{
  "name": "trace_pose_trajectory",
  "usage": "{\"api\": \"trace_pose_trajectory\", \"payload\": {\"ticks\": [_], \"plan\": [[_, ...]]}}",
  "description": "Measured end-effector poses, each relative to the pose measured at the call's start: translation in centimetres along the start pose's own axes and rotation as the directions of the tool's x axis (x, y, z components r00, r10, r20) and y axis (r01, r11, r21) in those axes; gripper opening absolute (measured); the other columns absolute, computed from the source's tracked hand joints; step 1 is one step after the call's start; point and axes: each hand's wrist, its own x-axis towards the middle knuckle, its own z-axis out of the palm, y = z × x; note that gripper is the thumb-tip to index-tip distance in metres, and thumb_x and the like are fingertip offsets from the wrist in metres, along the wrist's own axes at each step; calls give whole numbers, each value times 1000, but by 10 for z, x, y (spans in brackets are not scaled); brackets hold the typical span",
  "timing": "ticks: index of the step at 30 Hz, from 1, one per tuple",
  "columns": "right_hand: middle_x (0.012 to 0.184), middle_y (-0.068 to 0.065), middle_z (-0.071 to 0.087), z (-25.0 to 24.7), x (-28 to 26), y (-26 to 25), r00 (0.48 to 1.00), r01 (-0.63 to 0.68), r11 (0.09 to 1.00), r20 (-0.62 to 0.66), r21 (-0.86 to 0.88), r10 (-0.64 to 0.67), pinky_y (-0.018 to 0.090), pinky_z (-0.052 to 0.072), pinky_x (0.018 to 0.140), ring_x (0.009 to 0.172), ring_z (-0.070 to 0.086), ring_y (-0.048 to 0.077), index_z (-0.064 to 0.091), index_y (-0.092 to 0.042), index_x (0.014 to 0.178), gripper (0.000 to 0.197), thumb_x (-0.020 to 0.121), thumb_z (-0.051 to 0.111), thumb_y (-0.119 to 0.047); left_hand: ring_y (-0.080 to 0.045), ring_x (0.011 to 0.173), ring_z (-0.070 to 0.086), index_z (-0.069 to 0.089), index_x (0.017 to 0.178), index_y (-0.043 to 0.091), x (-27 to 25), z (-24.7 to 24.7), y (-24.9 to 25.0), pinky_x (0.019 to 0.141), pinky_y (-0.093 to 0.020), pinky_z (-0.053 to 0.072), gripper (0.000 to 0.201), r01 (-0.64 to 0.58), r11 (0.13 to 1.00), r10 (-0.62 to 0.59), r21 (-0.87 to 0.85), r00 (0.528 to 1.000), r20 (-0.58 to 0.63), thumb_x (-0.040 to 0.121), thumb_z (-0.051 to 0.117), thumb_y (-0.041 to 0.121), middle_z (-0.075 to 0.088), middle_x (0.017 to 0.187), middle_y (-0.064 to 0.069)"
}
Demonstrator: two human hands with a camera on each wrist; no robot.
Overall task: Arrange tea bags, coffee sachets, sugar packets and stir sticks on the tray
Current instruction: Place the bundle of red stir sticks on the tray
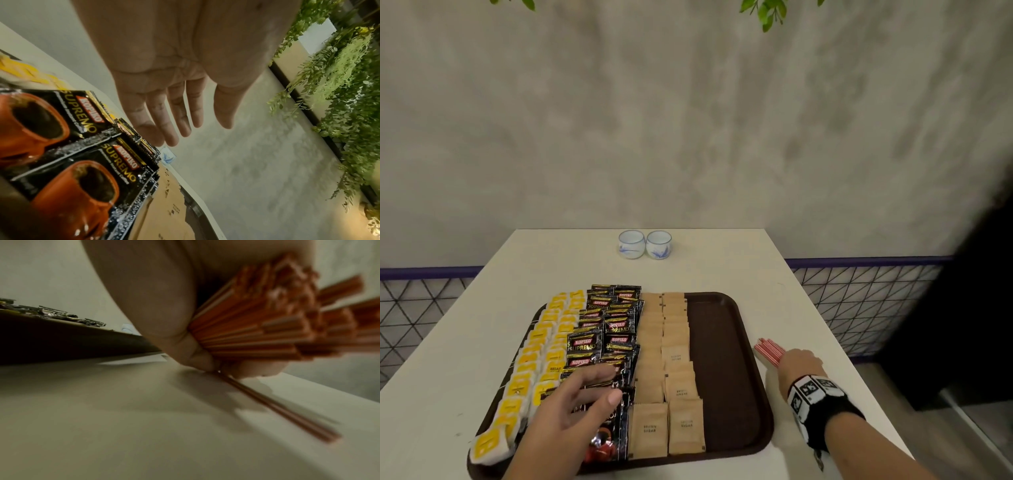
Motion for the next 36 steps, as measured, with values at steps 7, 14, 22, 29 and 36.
{"api": "trace_pose_trajectory", "payload": {"ticks": [7,14,22,29,36], "plan": [[124,8,53,-2,-9,7,994,100,995,-28,-27,-101,31,43,96,118,49,24,48,-13,115,24,91,49,-17,-1,92,64,65,103,24,-1,-10,-1,71,-17,45,24,12,999,-11,41,999,-40,81,67,15,67,108,10],[90,10,59,-21,0,22,984,175,782,-94,599,-148,29,45,63,75,57,25,44,-11,108,14,95,42,-12,-10,97,63,65,102,21,-1,-15,-6,76,-26,47,24,70,997,-67,37,996,-55,80,68,10,67,108,6],[81,7,61,-31,18,20,937,344,278,-344,897,-50,30,43,57,61,53,20,54,-14,103,11,92,56,-15,-13,95,64,68,97,20,-3,-19,-13,87,-39,47,22,104,994,-101,26,989,-105,79,69,7,69,105,7],[69,5,59,-9,23,15,965,255,301,-259,919,-27,27,45,52,55,52,18,59,-9,98,12,87,65,-11,-20,94,66,69,94,15,0,-21,-25,90,-44,48,23,123,992,-122,-1,982,-146,77,71,1,73,98,1],[82,2,65,3,35,18,973,232,357,-220,905,-73,24,46,57,68,57,18,62,-12,103,20,84,69,-16,-19,93,65,69,96,13,7,-24,-36,87,-39,49,24,121,993,-122,-14,984,-132,76,71,1,74,95,0]]}}
